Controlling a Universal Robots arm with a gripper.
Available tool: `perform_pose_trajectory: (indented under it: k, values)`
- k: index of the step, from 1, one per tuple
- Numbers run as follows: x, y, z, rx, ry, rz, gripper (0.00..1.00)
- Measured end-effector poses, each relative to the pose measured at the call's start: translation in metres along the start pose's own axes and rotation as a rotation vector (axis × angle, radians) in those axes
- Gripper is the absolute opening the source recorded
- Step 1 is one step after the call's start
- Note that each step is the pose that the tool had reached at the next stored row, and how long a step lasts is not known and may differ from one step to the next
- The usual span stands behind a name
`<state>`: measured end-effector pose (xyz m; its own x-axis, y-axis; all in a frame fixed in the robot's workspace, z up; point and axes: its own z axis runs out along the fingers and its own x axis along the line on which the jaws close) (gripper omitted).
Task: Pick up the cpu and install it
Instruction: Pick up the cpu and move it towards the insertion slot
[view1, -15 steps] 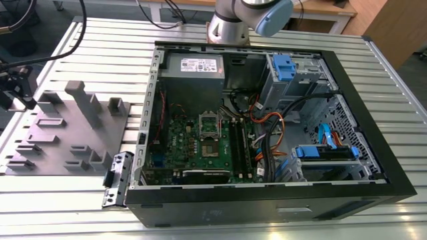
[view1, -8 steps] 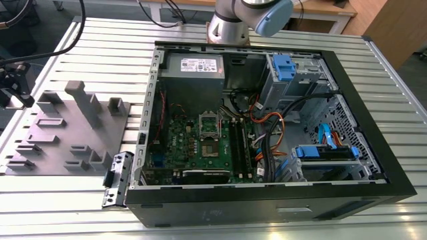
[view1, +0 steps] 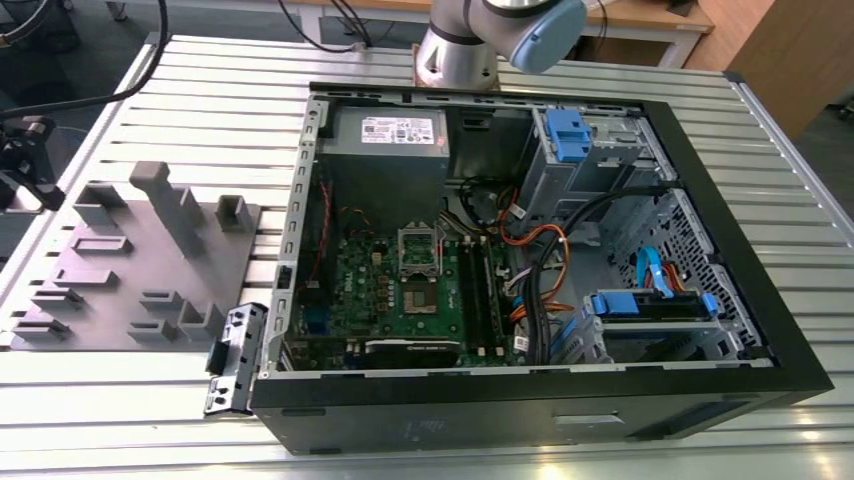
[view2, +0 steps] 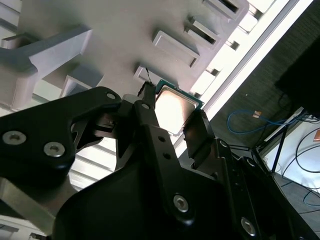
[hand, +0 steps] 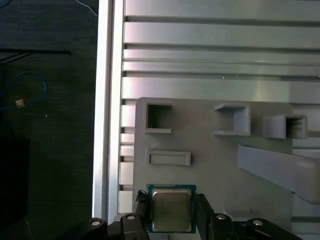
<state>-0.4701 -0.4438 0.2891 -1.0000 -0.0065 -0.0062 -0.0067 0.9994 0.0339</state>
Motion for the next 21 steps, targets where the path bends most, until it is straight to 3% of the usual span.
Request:
perform_pose_trajectory:
  k: [9,14,21]
  values:
    - [-0.0001,0.0007,-0.0206,0.0,0.0,0.0,0.47]
    - [-0.0002,0.001,-0.0285,0.0,0.0,0.0,0.47]
    - [-0.0002,0.001,-0.0294,0.0,0.0,0.0,0.47]
